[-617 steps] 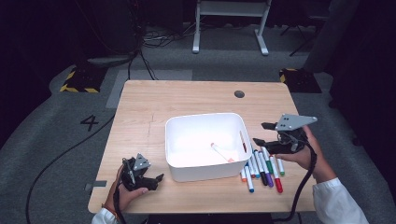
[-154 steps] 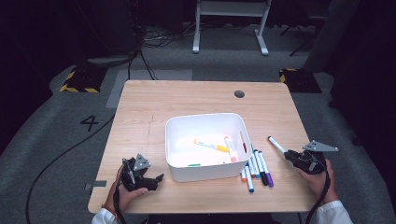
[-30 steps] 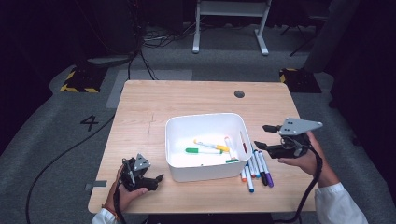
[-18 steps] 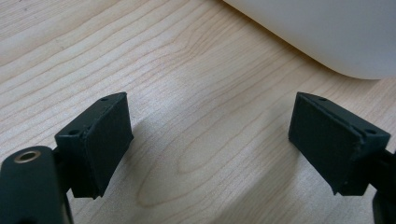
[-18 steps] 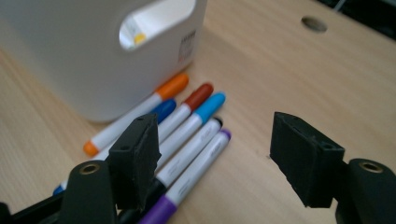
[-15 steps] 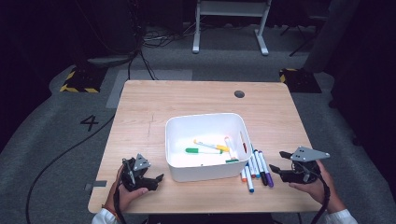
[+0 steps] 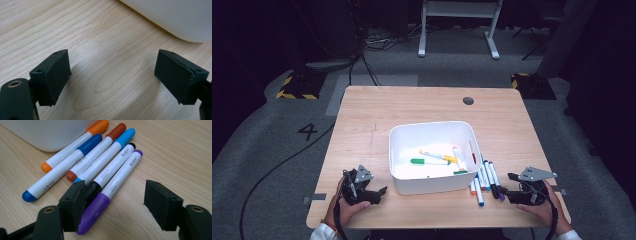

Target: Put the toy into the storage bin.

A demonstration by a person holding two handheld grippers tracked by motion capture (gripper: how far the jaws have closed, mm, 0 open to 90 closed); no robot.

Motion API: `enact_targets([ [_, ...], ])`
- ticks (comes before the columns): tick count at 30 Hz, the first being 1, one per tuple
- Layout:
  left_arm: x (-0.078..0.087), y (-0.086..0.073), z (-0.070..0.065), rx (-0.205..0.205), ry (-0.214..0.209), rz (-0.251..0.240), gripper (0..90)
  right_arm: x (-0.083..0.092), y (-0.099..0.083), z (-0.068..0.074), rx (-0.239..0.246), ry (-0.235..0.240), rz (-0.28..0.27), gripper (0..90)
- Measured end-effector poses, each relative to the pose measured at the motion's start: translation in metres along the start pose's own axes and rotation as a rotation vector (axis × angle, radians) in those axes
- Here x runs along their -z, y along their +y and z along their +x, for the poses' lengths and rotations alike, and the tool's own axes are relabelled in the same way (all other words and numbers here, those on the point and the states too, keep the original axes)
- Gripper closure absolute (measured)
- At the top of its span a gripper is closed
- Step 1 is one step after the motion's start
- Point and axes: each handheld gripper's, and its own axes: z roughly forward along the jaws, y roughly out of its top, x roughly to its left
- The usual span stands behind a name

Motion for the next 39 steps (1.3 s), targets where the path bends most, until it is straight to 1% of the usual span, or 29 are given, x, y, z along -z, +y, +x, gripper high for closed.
enact_targets([
  [2,0.000,0.000,0.000,0.000,0.000,0.000,13.5,-0.001,-0.001,-0.001,0.003,-0.014,0.001,34.7],
  [3,0.000,0.000,0.000,0.000,0.000,0.000,13.6,-0.001,-0.002,-0.002,-0.005,-0.017,-0.006,34.7],
  [4,0.000,0.000,0.000,0.000,0.000,0.000,13.5,-0.001,-0.003,-0.003,-0.011,-0.016,-0.011,34.7],
  [6,0.000,0.000,0.000,0.000,0.000,0.000,13.5,-0.002,-0.004,-0.004,-0.013,-0.024,-0.001,34.4],
  [8,0.000,0.000,0.000,0.000,0.000,0.000,13.6,-0.002,-0.006,-0.005,-0.018,-0.015,0.000,34.3],
  [9,0.000,0.000,0.000,-0.001,0.000,0.000,13.6,-0.003,-0.006,-0.005,-0.021,-0.019,0.003,34.1],
  [10,0.000,0.000,0.000,0.000,0.000,0.000,13.6,-0.004,-0.006,-0.005,-0.013,-0.017,0.003,33.9],
  [13,0.000,0.000,0.000,0.000,0.000,0.000,13.6,-0.005,-0.007,-0.004,-0.013,-0.013,0.008,33.6],
  [16,0.000,0.000,0.000,0.000,0.000,0.000,13.5,-0.008,-0.009,-0.007,-0.003,-0.030,0.019,33.6],
  [17,0.000,0.000,0.000,0.000,0.000,0.000,13.6,-0.008,-0.010,-0.008,-0.009,-0.029,0.024,33.9],
  [19,0.000,0.000,0.000,0.000,0.000,0.000,13.6,-0.008,-0.012,-0.011,-0.017,-0.044,0.032,37.1],
  [20,0.000,0.000,0.000,0.000,0.000,0.000,13.6,-0.008,-0.014,-0.013,-0.033,-0.053,0.032,38.8],
  [22,0.000,0.000,0.000,0.000,0.000,0.000,13.6,-0.007,-0.017,-0.018,-0.050,-0.064,0.037,43.0],
  [23,0.000,0.000,0.000,0.000,-0.001,0.000,13.6,-0.007,-0.019,-0.020,-0.068,-0.067,0.039,45.4],
  [25,0.000,0.000,0.000,0.000,0.000,0.000,13.6,-0.005,-0.023,-0.026,-0.101,-0.066,0.037,52.8],
  [26,0.000,0.000,0.000,0.000,0.000,0.000,13.6,-0.004,-0.025,-0.029,-0.113,-0.079,0.032,56.2],
  [29,0.000,0.000,0.000,0.000,0.000,0.000,13.6,-0.001,-0.028,-0.036,-0.129,-0.097,0.026,67.7],
  [31,0.000,0.000,0.000,0.000,0.000,0.000,13.6,-0.001,-0.028,-0.040,-0.141,-0.112,0.024,72.3],
  [33,0.000,0.000,0.000,-0.002,-0.001,0.000,13.6,-0.001,-0.028,-0.044,-0.150,-0.122,0.021,73.6],
  [34,0.000,0.000,0.000,-0.001,0.000,0.000,13.6,-0.002,-0.028,-0.044,-0.164,-0.123,0.018,73.9],
  [36,0.000,0.000,0.000,-0.002,0.000,0.000,13.6,-0.002,-0.028,-0.046,-0.153,-0.127,0.018,73.9],
  [39,0.000,0.000,0.000,0.000,0.000,0.000,13.6,-0.002,-0.028,-0.048,-0.150,-0.124,0.012,74.1],
])
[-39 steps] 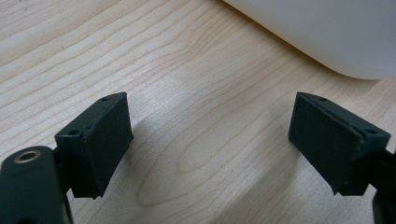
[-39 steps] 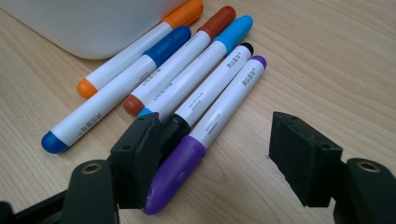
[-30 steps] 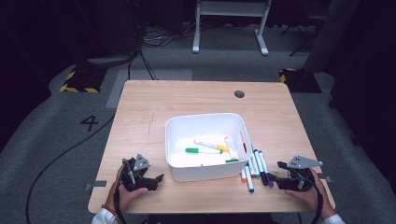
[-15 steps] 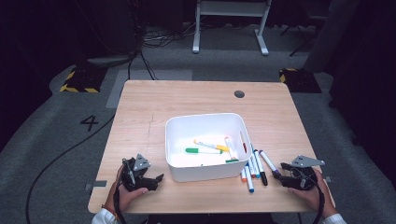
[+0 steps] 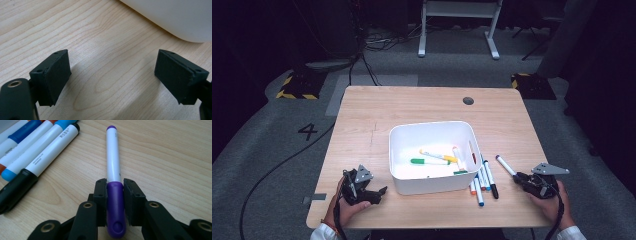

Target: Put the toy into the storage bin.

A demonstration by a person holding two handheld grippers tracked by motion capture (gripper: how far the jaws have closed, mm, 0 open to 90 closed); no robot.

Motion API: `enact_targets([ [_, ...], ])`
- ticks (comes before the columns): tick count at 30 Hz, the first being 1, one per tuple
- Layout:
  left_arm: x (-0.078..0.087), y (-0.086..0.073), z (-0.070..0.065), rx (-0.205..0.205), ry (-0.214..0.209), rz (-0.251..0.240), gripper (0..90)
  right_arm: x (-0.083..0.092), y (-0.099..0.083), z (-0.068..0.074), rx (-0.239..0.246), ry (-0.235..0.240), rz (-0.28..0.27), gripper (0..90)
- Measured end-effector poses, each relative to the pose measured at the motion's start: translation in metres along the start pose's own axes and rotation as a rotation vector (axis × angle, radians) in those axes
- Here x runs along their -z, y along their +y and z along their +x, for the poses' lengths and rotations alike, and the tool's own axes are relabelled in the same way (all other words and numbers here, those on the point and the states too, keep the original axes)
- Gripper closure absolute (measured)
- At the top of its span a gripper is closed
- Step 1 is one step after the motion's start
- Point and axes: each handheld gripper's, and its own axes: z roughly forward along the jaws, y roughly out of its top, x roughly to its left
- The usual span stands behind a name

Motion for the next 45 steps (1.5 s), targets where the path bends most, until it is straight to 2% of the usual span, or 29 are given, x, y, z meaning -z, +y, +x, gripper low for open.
enact_targets([
  [6,0.000,0.000,0.000,0.000,0.001,0.000,13.6,0.006,0.002,-0.004,0.010,0.016,-0.028,74.1],
  [9,0.000,0.000,0.000,-0.001,0.000,0.000,13.6,0.015,0.008,-0.006,0.013,0.027,-0.075,74.1],
  [14,0.000,0.000,0.000,-0.002,-0.001,0.000,13.5,0.028,0.024,-0.003,0.029,0.034,-0.142,74.1],
  [21,0.000,0.000,0.000,-0.002,-0.001,0.001,13.5,0.038,0.050,0.003,0.087,0.065,-0.200,74.1],
  [34,0.000,0.000,0.000,-0.003,-0.001,0.001,13.5,0.039,0.125,0.030,0.224,0.166,-0.263,74.1],
  [37,0.000,0.000,0.000,-0.002,-0.002,0.001,13.5,0.040,0.137,0.035,0.250,0.177,-0.267,74.1],
  [45,0.000,0.000,0.000,-0.002,-0.004,0.001,13.4,0.033,0.166,0.055,0.323,0.256,-0.267,74.0],
])
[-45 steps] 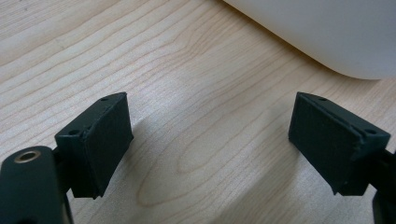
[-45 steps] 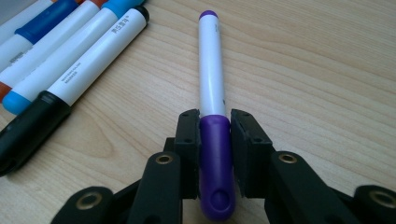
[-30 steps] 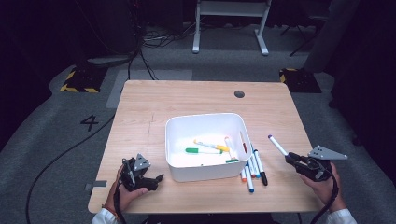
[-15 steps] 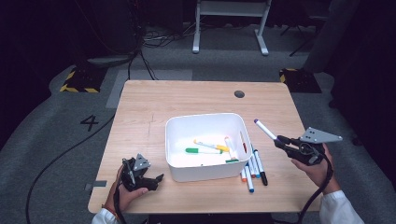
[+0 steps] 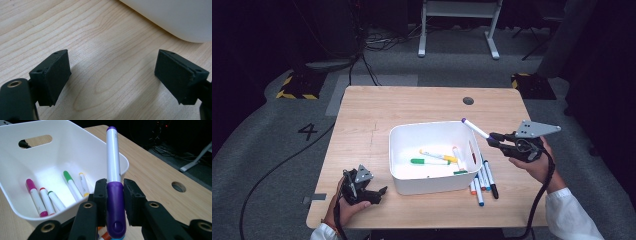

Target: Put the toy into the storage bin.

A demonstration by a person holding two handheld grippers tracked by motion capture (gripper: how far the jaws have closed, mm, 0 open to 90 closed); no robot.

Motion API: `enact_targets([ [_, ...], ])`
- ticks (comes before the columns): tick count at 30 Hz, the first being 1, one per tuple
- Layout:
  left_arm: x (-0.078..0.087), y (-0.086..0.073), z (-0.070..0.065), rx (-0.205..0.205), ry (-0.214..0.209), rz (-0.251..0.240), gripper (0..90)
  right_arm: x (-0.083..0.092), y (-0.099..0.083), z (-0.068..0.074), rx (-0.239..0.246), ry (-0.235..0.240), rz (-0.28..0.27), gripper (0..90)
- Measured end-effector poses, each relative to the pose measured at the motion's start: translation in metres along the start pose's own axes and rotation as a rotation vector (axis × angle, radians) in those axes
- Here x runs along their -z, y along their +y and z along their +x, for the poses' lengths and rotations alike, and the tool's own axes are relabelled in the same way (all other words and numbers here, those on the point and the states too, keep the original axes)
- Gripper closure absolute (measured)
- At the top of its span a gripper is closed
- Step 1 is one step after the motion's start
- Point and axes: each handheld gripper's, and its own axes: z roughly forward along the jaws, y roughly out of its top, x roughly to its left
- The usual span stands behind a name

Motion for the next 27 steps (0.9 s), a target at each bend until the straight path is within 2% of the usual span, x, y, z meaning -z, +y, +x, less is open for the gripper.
enact_targets([
  [2,0.000,0.000,0.000,-0.006,-0.002,0.001,13.4,-0.008,0.009,0.002,0.013,0.032,0.011,74.0],
  [8,0.000,0.000,0.000,-0.005,-0.003,0.001,13.4,-0.028,0.026,0.011,0.054,0.070,0.044,74.0],
  [19,0.000,0.000,0.000,-0.005,-0.003,0.001,13.4,-0.069,0.042,0.033,0.149,0.200,0.118,74.0],
  [27,0.000,0.000,0.000,-0.005,-0.003,0.001,13.4,-0.097,0.048,0.051,0.249,0.292,0.221,74.0],
])
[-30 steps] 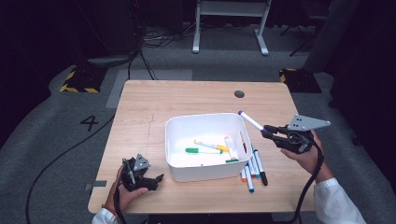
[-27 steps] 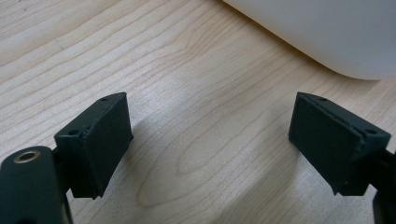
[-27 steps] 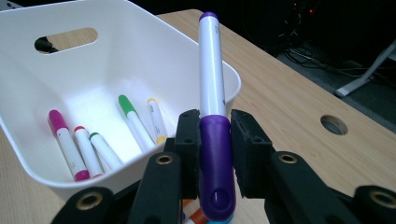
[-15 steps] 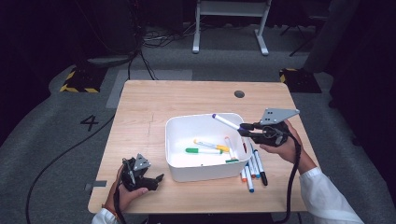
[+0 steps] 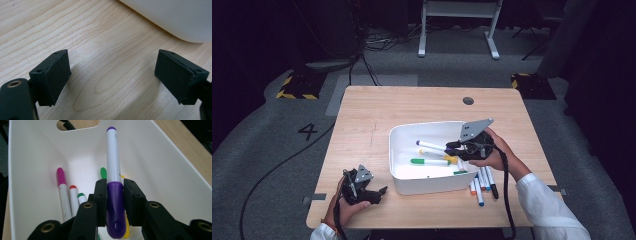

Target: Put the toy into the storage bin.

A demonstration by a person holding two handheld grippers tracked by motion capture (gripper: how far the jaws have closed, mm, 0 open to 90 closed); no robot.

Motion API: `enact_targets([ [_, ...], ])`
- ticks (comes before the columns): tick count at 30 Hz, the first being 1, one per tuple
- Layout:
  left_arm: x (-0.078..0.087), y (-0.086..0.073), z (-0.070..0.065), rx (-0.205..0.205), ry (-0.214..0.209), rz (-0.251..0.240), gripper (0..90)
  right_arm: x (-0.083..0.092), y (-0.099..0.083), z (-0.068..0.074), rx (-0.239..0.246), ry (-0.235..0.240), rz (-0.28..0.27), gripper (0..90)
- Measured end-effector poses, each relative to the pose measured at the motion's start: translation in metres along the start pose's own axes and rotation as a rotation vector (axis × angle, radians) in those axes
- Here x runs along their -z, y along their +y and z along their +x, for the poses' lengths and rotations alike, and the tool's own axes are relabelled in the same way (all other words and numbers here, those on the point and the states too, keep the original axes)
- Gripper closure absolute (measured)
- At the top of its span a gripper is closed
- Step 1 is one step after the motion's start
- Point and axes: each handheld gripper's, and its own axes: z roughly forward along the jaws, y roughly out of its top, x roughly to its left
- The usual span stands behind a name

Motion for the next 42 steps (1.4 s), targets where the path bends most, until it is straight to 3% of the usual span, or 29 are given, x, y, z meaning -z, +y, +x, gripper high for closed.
enact_targets([
  [6,0.000,0.000,0.000,0.003,0.001,-0.001,13.4,-0.009,0.002,0.005,0.034,0.056,0.070,74.0],
  [15,0.000,0.000,0.000,0.001,0.000,0.000,13.4,-0.010,-0.003,0.009,0.064,0.169,0.118,74.7],
  [17,0.000,0.000,0.000,0.000,0.000,0.000,13.4,-0.010,-0.004,0.011,0.066,0.187,0.120,82.1],
  [19,0.000,0.000,0.000,0.000,0.000,0.000,13.4,-0.011,-0.005,0.012,0.070,0.197,0.128,83.6],
  [25,0.000,0.000,0.000,0.000,0.000,0.000,13.4,-0.006,-0.006,0.010,0.052,0.157,0.099,77.4],
  [31,0.000,0.000,0.000,0.001,0.000,0.000,13.4,0.006,-0.009,0.007,0.010,0.054,0.037,67.6],
  [36,0.000,0.000,0.000,0.000,0.000,0.000,13.4,0.028,-0.014,0.006,-0.047,-0.025,-0.038,58.8],
  [42,0.000,0.000,0.000,0.000,0.000,0.000,13.4,0.062,-0.029,0.008,-0.103,-0.156,-0.105,48.8],
])
